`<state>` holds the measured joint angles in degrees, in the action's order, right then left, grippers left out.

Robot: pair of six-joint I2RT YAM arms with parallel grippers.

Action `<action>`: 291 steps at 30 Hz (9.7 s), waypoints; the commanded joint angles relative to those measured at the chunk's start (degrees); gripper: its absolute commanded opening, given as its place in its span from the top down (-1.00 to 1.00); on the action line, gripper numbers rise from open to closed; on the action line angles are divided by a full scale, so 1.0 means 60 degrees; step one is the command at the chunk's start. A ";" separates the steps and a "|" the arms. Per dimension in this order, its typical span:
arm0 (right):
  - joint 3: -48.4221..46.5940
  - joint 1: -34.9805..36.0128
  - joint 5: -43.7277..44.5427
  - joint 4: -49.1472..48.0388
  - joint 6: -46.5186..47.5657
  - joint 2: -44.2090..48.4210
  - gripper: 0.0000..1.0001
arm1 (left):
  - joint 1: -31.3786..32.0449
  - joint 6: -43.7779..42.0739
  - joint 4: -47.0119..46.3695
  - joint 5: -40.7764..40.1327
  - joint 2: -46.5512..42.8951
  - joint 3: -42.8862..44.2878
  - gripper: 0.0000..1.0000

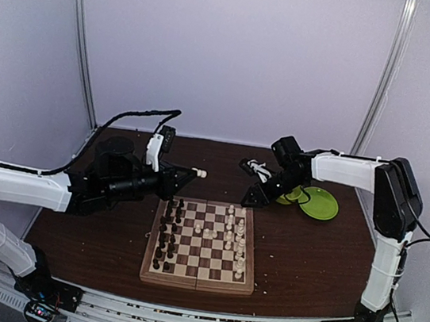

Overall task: Set up the chess pieces on the board
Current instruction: Adjust the rook at h1, then place the knight at g1, then pick up the pawn from the chessboard.

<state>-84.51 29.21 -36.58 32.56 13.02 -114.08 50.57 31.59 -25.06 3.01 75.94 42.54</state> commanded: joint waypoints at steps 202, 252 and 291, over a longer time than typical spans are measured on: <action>0.4138 -0.1653 -0.0687 0.0994 0.2244 0.7367 0.18 | 0.0574 -0.4006 1.1632 0.1194 0.9066 1.3744 0.53; 0.4212 -0.1734 -0.0506 0.0931 0.2366 0.7142 0.17 | 0.0698 -0.5779 1.1488 0.1617 0.7733 0.9639 0.56; 0.4183 -0.1745 -0.0496 0.0986 0.2385 0.7148 0.17 | 0.0776 -0.5368 1.1841 0.2012 0.7308 0.9999 0.96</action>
<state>-57.93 19.14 -40.03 38.11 26.87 -71.42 54.52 -2.17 46.57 13.85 123.94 101.75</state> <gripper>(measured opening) 0.413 0.085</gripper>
